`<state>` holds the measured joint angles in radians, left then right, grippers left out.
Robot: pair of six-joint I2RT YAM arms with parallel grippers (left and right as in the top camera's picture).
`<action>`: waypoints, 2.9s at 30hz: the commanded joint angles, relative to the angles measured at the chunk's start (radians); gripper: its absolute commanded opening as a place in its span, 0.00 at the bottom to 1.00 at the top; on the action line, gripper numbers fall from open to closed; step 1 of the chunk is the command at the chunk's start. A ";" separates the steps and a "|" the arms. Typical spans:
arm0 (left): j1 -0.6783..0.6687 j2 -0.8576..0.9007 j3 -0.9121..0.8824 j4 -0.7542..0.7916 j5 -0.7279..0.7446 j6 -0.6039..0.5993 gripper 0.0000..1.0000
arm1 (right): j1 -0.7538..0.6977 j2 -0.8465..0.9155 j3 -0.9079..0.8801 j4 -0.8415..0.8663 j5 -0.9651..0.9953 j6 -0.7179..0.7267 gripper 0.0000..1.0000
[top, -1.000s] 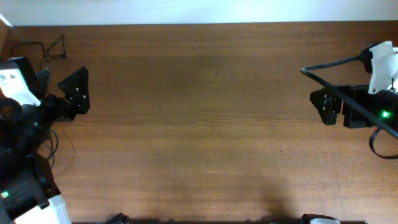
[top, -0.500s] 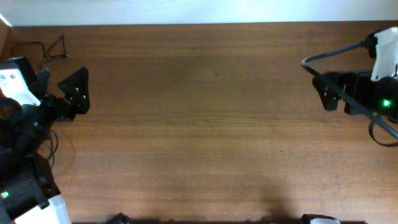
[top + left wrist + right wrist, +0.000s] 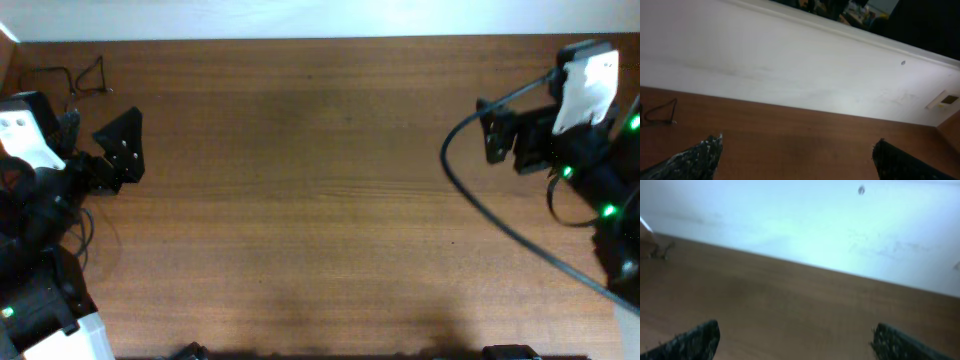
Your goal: Untangle cables
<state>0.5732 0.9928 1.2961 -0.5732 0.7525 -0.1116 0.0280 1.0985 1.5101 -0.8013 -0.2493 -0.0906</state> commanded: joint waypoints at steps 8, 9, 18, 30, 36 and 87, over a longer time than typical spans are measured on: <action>-0.003 0.003 0.010 0.003 0.010 0.016 0.99 | 0.003 -0.422 -0.719 0.519 0.000 -0.011 0.99; -0.003 0.003 0.010 0.003 0.010 0.016 0.99 | 0.002 -0.458 -0.770 0.550 0.004 -0.011 0.99; -0.003 0.003 0.010 0.003 0.010 0.016 0.99 | -0.016 -0.775 -1.218 0.812 0.026 -0.010 0.99; -0.003 0.003 0.010 0.003 0.010 0.016 0.99 | -0.024 -1.052 -1.456 0.836 0.026 -0.010 0.99; -0.003 0.003 0.010 0.003 0.010 0.016 1.00 | -0.024 -1.088 -1.505 0.795 0.026 -0.010 0.99; -0.060 -0.243 -0.691 0.700 0.028 0.016 0.99 | -0.024 -1.095 -1.505 0.742 0.026 -0.007 0.99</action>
<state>0.5453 0.8486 0.7830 -0.0353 0.7727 -0.1078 0.0124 0.0154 0.0132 -0.0559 -0.2314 -0.1043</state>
